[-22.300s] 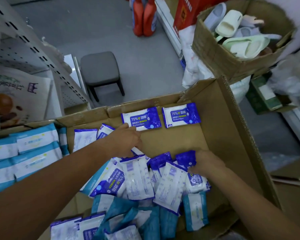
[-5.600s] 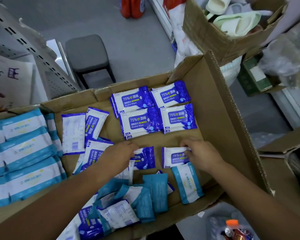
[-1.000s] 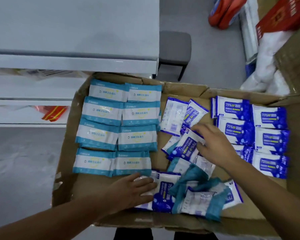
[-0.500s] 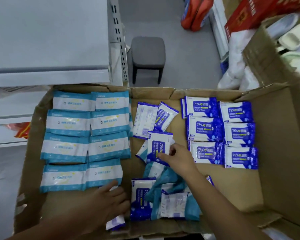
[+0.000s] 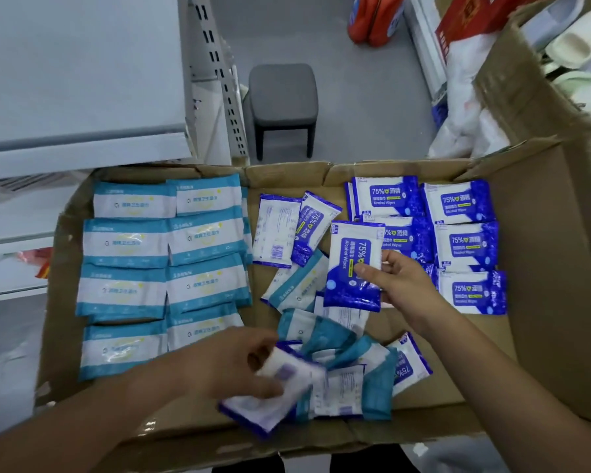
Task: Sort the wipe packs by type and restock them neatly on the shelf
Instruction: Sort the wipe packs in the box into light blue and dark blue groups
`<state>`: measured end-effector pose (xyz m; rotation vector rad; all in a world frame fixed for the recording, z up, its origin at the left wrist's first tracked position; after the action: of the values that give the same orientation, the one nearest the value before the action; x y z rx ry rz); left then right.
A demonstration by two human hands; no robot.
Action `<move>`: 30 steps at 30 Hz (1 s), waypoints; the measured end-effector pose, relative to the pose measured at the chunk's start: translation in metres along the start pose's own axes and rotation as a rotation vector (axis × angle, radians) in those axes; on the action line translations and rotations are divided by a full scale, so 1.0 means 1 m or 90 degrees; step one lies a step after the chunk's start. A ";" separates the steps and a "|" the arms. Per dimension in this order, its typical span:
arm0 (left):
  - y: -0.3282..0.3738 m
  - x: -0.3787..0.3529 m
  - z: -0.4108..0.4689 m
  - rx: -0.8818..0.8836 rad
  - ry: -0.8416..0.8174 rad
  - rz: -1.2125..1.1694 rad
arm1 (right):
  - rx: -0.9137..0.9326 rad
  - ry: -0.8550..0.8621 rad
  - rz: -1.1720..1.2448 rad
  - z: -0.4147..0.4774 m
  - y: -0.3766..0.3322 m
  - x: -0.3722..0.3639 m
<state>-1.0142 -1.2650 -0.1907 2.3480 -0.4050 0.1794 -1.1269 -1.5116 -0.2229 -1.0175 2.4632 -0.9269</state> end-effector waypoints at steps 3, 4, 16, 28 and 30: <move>0.015 0.010 0.007 0.042 -0.038 -0.263 | -0.007 0.011 0.059 0.001 0.000 0.012; 0.018 0.013 0.007 0.042 -0.026 -0.327 | -0.010 0.012 0.077 0.000 0.001 0.014; 0.056 0.038 0.048 -0.039 0.069 -0.470 | 0.000 0.002 0.172 -0.010 -0.013 0.062; 0.108 0.057 0.096 -0.013 0.183 -0.321 | 0.034 0.063 0.068 -0.031 -0.022 0.155; 0.114 0.053 0.108 -0.010 0.177 -0.345 | 0.021 0.071 0.029 -0.031 -0.024 0.171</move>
<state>-1.0013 -1.4299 -0.1812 2.2834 0.3621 0.2347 -1.2493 -1.6328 -0.1912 -0.9192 2.5409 -1.0316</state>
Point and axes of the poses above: each hand's wrist, its own z-axis towards the middle knuckle, its own x-axis out of the back of the hand, y = z × x, the point moved 5 cm from there along z, towards the middle knuckle, and after that the axes turned 7 degrees about z, right-handed, at the moved point
